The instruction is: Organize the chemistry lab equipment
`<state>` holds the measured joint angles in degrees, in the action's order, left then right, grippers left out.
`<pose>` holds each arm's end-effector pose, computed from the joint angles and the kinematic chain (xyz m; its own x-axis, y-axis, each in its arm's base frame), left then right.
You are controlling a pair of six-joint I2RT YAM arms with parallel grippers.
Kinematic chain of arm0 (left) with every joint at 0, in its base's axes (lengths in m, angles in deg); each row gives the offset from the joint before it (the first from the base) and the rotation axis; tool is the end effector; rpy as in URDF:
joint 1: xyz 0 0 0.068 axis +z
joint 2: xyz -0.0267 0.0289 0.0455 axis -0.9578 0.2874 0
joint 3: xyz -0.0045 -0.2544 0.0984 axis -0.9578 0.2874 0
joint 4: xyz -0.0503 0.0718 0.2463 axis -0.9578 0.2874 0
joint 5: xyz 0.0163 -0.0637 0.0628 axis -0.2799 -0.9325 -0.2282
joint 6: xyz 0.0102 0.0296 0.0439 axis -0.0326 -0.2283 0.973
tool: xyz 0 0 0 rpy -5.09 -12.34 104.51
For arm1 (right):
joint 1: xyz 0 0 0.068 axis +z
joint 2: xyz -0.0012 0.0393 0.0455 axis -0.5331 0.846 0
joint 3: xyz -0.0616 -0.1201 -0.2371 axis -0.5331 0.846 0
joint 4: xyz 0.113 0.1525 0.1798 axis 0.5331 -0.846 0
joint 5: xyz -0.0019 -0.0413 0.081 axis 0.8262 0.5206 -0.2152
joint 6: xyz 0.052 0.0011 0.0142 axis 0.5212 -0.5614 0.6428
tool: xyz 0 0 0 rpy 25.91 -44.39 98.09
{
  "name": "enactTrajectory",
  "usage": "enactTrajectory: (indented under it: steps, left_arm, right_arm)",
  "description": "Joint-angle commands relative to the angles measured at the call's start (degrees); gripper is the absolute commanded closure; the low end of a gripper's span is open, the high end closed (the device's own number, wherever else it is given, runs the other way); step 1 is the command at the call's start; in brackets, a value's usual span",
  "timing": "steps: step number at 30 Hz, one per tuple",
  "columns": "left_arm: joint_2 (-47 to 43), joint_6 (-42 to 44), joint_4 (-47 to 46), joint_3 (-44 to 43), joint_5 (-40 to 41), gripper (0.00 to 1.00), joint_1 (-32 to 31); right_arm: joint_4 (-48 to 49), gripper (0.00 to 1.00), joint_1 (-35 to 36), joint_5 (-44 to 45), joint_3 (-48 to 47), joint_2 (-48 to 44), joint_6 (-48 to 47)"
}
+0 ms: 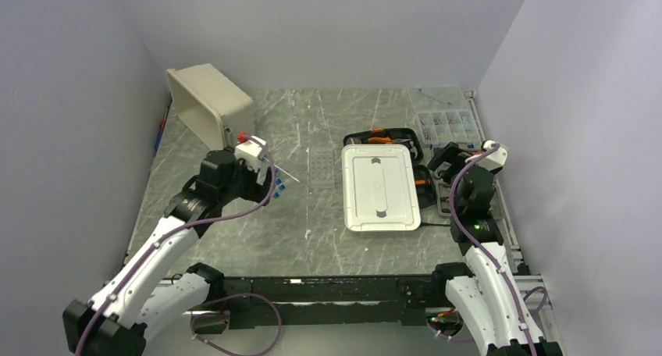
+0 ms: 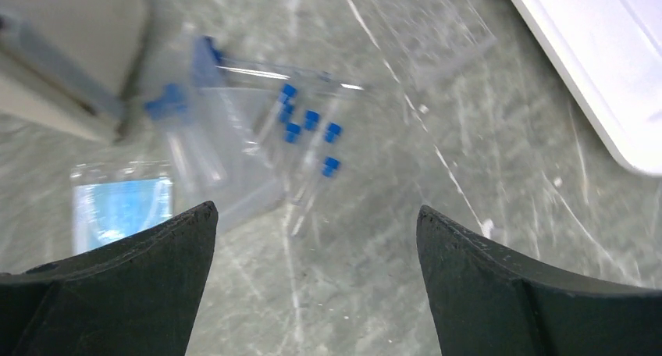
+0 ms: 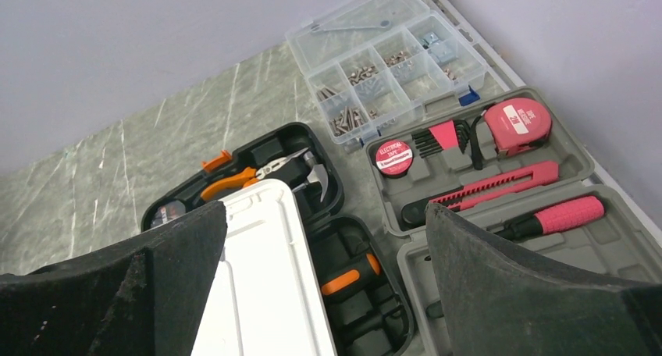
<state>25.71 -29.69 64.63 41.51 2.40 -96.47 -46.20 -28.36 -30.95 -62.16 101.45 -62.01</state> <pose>0.1714 -0.0731 0.3012 -0.4358 0.2007 -0.8774 0.3932 0.9193 0.0150 0.1686 0.0004 0.2867 -0.0460 0.3270 -0.9439 0.2722 0.9133 0.3031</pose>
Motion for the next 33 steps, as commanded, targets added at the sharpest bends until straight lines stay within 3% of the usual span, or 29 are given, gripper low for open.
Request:
enactTrajectory:
  steps: [1,4,12,17,24,33]
  left_arm:
    - [6.3,2.4,1.3,0.0,-9.3,0.01,-2.2]
    - [12.0,2.0,3.8,-0.9,-11.4,0.02,-2.8]
    - [20.7,1.3,5.4,-2.7,-14.0,0.29,-0.2]
    - [28.4,0.6,8.0,-5.4,-12.4,0.31,0.7]
    - [32.3,-0.3,8.1,-6.5,-2.9,0.32,1.5]
    - [37.4,-0.4,8.4,-8.7,-2.8,0.38,2.1]
  right_arm:
    - [2.6,0.0,0.1,-0.2,0.3,-0.9,1.0]
    - [2.3,0.0,0.1,-0.3,0.4,-1.1,1.1]
    - [2.4,0.0,0.2,0.1,1.3,-3.4,2.0]
    - [2.8,0.0,0.2,0.1,1.7,-4.7,2.3]
    - [2.6,0.0,0.2,-0.1,1.6,-5.1,2.3]
    - [2.5,0.0,0.2,-0.4,1.7,-5.6,2.5]
